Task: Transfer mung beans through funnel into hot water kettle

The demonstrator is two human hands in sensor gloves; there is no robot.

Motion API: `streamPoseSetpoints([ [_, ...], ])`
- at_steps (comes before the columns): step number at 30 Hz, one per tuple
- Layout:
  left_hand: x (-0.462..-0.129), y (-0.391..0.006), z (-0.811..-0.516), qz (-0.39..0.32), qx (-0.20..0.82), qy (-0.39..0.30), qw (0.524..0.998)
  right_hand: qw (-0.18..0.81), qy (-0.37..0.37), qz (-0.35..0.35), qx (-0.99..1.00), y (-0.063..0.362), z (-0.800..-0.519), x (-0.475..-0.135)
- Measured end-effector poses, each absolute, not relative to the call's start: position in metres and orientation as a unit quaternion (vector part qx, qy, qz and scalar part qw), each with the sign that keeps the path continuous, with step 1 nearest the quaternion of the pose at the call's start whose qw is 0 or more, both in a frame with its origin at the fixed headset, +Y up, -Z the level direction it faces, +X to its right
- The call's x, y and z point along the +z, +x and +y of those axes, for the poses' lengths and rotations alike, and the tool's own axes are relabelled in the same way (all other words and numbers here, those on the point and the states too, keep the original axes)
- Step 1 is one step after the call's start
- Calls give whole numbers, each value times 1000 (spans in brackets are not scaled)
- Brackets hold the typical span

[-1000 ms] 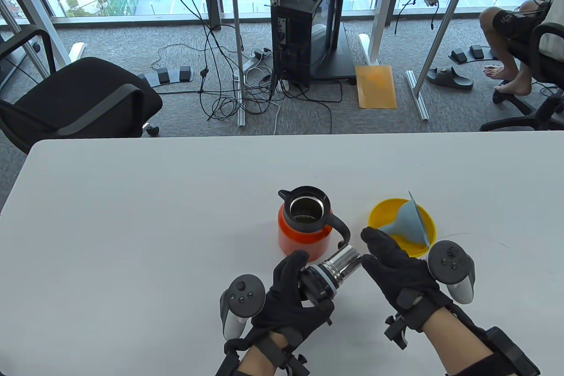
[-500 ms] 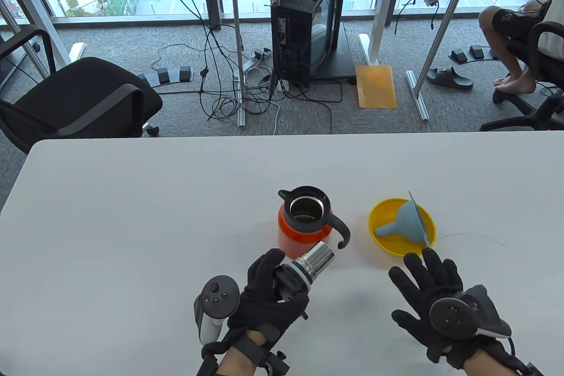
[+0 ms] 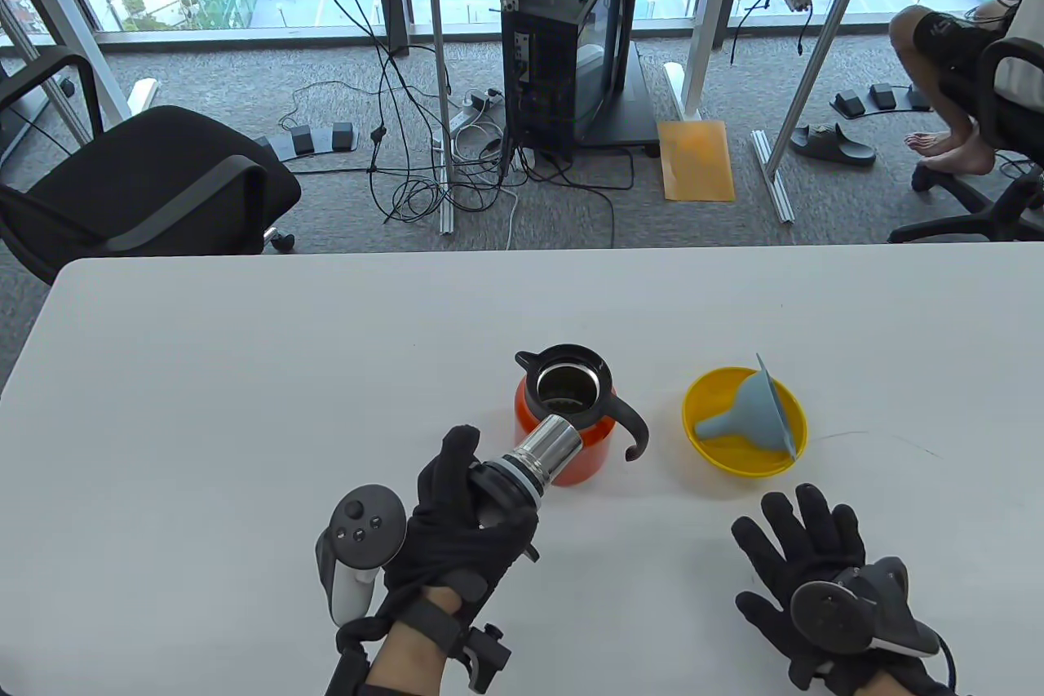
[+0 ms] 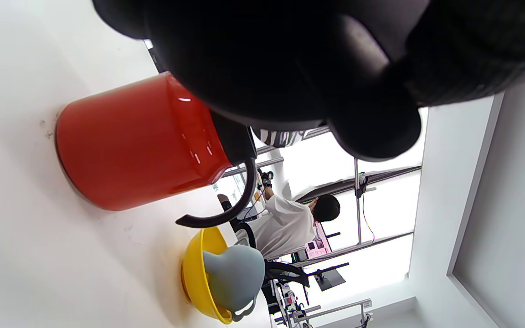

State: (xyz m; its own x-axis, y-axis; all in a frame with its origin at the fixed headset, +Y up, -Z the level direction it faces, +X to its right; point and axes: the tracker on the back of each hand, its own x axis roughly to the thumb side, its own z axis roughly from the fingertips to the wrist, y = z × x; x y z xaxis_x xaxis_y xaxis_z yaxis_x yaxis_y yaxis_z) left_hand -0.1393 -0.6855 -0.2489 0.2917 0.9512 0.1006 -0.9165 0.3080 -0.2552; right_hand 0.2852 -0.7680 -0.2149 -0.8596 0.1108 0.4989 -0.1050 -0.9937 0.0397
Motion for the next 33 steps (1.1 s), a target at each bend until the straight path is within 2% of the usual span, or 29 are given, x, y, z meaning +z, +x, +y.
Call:
streamPoseSetpoints([
  [10,-281,-143,-628,-84,535,-68,838,59,267,0,962,284,-769,-215],
  [16,-308,-138,-598,-22,487,-70,870,60,271,1,961,283,-771,-215],
  [25,-343,-127,-584,53,405,-112,906,79,269,13,960,283,-771,-215],
  [33,-370,-89,-585,37,372,-131,918,86,277,16,957,282,-772,-215],
])
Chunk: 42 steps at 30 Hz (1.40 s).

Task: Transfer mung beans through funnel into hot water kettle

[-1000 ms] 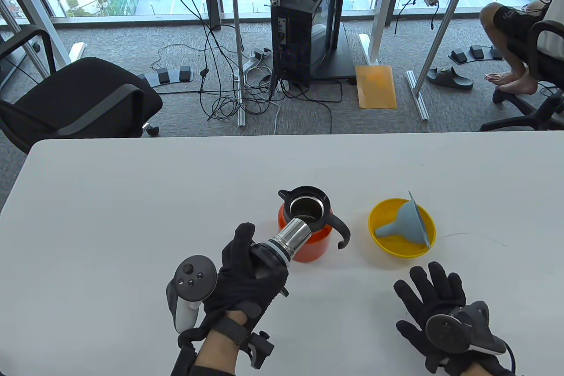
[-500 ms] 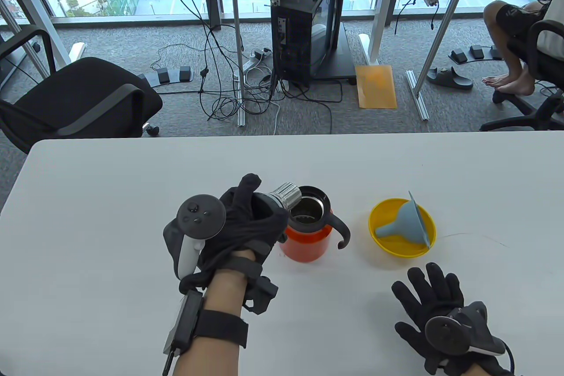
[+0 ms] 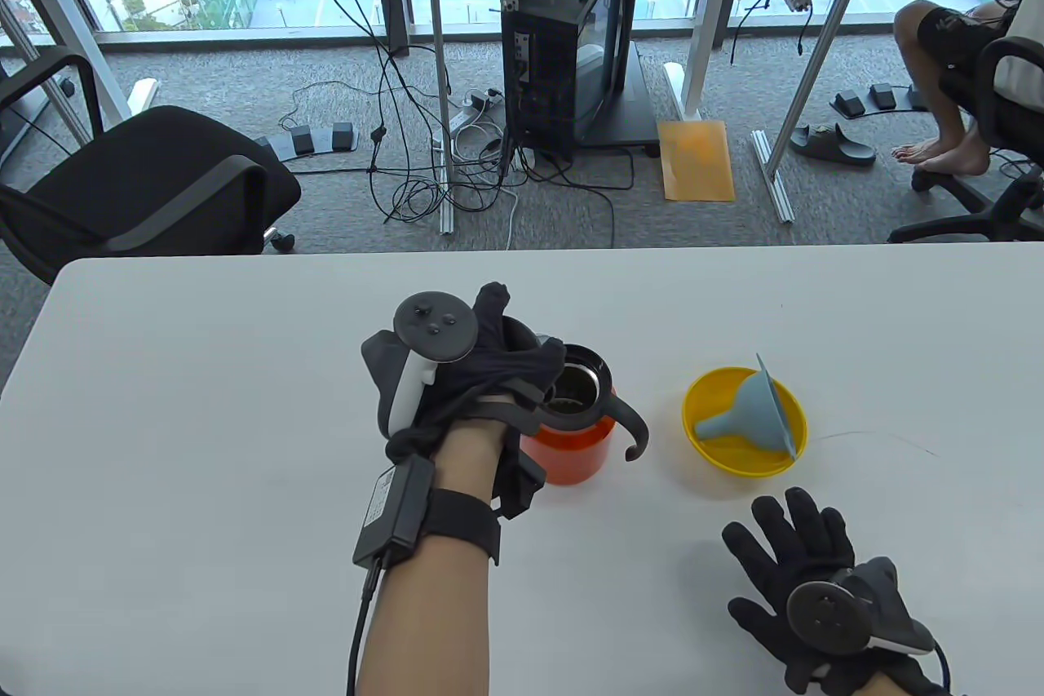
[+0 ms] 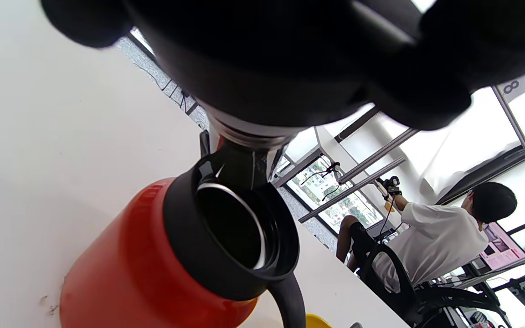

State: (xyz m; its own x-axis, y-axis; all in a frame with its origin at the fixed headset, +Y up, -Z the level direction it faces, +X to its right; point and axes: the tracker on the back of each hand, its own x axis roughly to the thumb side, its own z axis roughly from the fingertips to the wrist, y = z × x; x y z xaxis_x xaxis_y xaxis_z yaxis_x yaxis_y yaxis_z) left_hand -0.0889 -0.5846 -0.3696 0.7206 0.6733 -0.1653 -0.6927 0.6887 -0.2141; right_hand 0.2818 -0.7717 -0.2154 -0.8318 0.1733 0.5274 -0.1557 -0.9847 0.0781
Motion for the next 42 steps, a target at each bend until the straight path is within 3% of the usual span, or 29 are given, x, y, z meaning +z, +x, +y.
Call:
streamPoseSetpoints([
  [16,-408,-11,-617,104,214,-229,944,114,284,22,952,285,-772,-217],
  [29,-415,14,-636,106,92,-216,966,131,284,31,949,288,-772,-217],
  [37,-409,7,-637,100,113,-232,961,129,283,39,950,287,-772,-217],
  [42,-386,-16,-625,79,104,-207,969,122,280,43,951,287,-772,-217],
])
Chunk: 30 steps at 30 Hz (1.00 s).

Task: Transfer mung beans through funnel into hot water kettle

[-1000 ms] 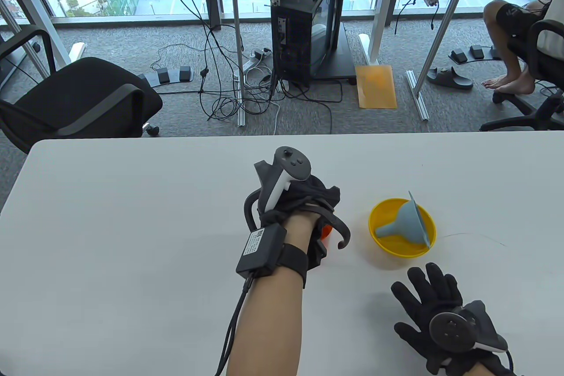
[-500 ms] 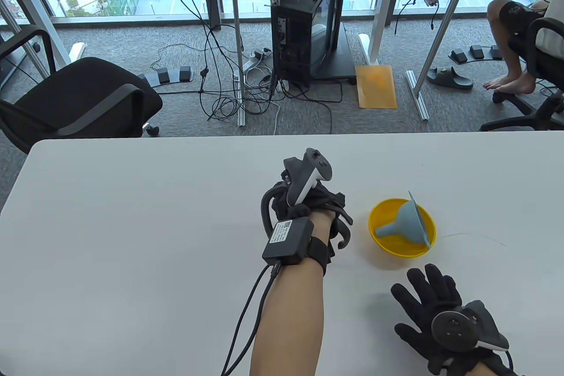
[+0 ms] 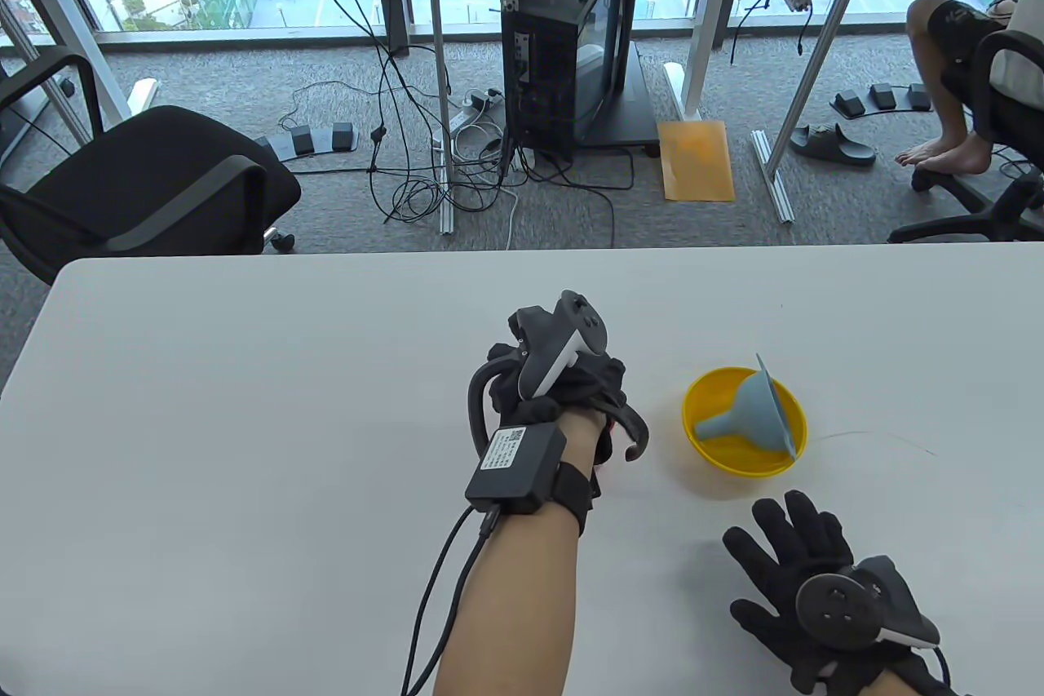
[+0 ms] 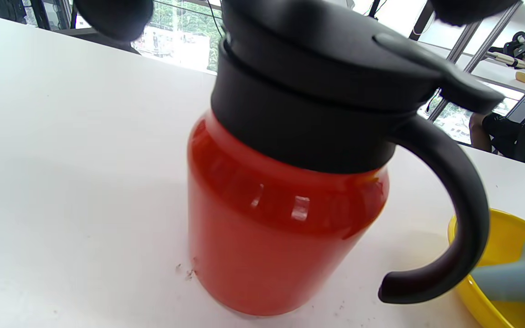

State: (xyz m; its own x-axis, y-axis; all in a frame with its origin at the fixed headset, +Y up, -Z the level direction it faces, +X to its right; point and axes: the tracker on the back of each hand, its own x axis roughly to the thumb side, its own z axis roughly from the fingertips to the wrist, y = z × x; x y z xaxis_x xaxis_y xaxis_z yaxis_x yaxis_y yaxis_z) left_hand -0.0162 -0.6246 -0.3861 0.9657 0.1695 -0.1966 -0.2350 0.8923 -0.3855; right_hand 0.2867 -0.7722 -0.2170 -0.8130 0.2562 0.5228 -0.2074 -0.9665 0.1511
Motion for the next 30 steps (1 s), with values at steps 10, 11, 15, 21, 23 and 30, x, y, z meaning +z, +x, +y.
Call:
streamPoseSetpoints([
  [10,-317,-59,-627,6,112,-171,979,107,276,50,954,284,-773,-217],
  [11,-310,-62,-632,-9,109,-167,980,104,275,50,954,284,-773,-217],
  [15,-286,-66,-653,-28,95,-165,981,101,272,54,955,283,-774,-217],
  [21,-260,-64,-697,-62,77,-172,980,95,273,64,955,281,-776,-216],
  [23,-252,-62,-713,-76,56,-170,981,95,273,64,955,281,-776,-216],
  [30,-241,-58,-764,-131,21,-185,974,101,270,64,955,281,-776,-217],
])
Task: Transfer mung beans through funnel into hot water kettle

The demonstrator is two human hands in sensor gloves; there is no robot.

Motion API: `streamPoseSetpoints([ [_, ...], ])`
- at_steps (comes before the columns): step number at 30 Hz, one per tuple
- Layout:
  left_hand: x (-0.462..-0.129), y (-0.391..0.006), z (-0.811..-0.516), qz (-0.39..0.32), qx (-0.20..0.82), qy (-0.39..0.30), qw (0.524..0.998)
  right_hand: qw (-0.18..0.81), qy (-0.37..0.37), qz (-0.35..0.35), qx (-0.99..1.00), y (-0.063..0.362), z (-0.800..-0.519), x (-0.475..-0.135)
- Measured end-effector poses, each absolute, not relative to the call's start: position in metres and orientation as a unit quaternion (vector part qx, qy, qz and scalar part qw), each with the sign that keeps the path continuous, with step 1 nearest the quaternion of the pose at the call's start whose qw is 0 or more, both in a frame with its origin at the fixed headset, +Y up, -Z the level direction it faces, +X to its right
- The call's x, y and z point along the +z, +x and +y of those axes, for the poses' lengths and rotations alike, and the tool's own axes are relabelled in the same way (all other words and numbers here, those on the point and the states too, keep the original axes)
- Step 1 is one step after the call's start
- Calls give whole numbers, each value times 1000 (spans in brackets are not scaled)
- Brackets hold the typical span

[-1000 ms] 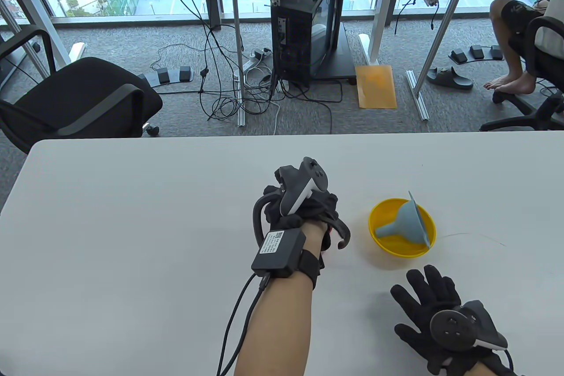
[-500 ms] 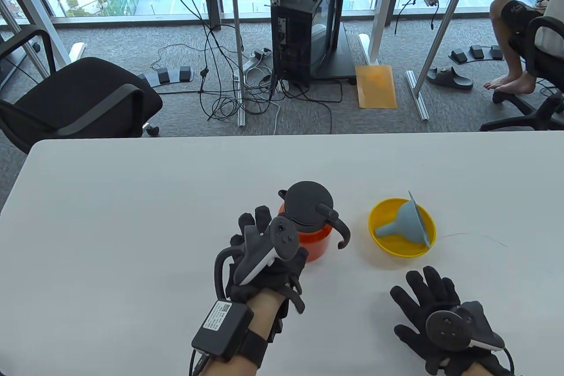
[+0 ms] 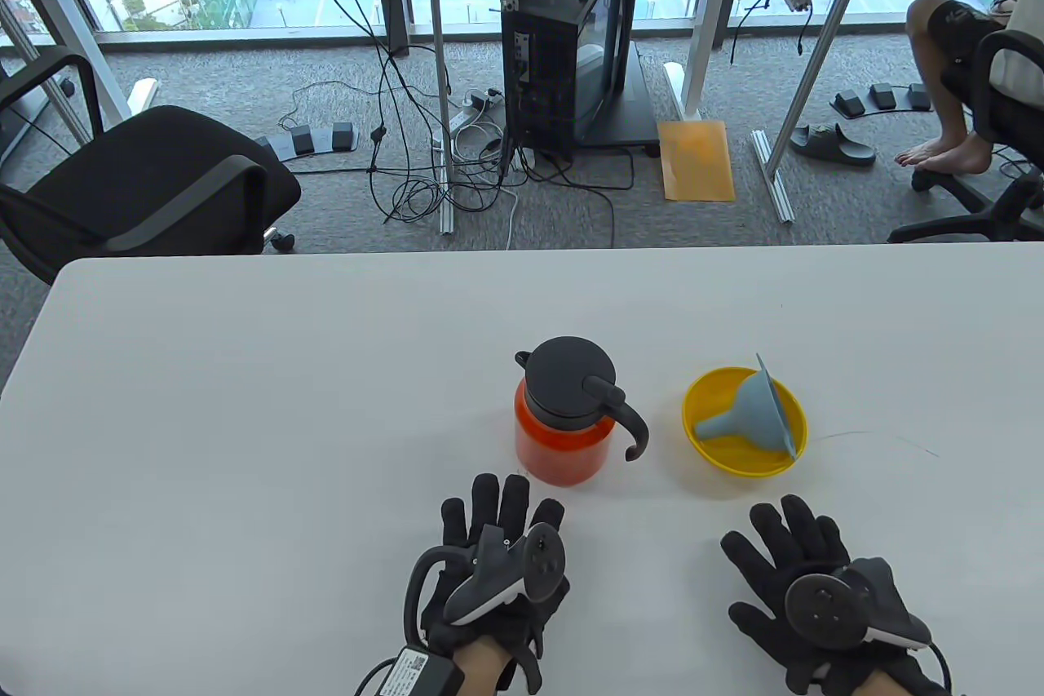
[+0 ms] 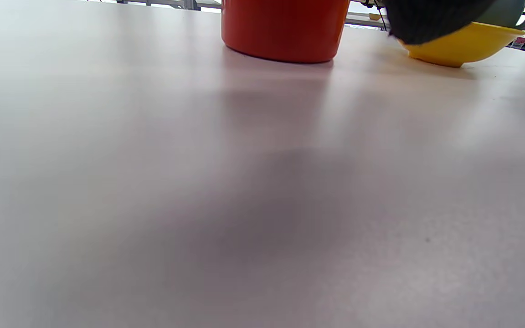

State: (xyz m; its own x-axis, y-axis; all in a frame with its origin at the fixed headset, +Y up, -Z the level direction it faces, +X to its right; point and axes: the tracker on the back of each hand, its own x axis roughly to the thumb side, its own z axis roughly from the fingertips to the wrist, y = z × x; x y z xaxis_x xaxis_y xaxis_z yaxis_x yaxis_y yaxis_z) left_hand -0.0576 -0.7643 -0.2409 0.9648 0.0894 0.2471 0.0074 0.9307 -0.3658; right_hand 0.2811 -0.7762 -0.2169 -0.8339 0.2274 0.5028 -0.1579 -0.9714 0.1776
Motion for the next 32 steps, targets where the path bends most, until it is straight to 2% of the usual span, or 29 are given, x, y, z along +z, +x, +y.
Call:
streamPoseSetpoints([
  [5,-242,-57,-776,-138,10,-166,976,89,267,58,958,280,-773,-213],
  [10,-245,-59,-776,-132,26,-174,975,72,262,64,960,278,-776,-215],
  [17,-245,-59,-775,-138,32,-166,976,80,241,27,967,285,-772,-218],
  [20,-244,-56,-775,-143,32,-165,975,68,238,47,968,284,-776,-220],
  [32,-243,-62,-781,-129,27,-180,975,50,244,55,967,281,-777,-218],
])
